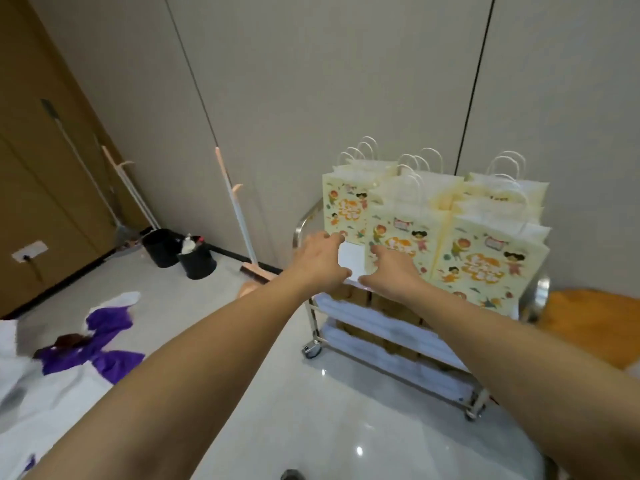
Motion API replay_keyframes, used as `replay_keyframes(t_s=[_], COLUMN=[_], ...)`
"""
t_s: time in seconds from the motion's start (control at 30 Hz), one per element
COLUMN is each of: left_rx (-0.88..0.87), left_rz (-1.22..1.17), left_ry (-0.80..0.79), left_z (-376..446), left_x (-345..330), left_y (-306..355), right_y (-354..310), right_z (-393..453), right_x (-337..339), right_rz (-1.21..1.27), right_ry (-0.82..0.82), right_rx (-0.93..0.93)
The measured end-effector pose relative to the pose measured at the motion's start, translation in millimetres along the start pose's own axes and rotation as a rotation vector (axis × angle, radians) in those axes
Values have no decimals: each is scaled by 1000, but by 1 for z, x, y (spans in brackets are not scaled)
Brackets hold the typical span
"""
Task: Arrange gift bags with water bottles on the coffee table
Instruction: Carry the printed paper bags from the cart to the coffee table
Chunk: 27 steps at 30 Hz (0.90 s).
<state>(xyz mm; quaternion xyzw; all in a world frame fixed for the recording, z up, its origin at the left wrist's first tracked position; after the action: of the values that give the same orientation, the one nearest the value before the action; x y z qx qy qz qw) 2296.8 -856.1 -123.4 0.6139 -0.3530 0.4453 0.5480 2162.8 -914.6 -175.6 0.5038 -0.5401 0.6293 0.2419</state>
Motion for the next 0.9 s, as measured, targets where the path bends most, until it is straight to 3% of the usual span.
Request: replay_keyframes(t_s=[0.17, 0.43, 0.7, 0.9], left_rx=[-161, -321, -433, -475], left_rz=[-46, -90, -169, -67], left_ry=[-32, -115, -147, -131], left_z=[84, 209, 279, 321], left_x=[-14, -13, -31, -51], left_y=[33, 58, 84, 104], right_y=[56, 94, 119, 151], right_z=[43, 103, 153, 193], right_x=[35, 70, 71, 66], right_rz=[19, 70, 92, 105], right_ry=[101, 242, 265, 192], right_rx=[-215, -451, -554, -542])
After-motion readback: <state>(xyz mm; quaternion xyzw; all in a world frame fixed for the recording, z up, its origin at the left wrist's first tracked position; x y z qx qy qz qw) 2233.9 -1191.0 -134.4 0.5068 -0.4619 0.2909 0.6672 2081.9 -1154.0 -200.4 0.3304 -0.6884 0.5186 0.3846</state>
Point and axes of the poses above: each hand's wrist, its own z-axis towards the middle knuckle, its own x-axis out of the back of the hand, y = z × x, the point moved 6 cm from there along z, towards the middle knuckle, and after that the axes turned 6 degrees about -z, right-handed, at the moved point
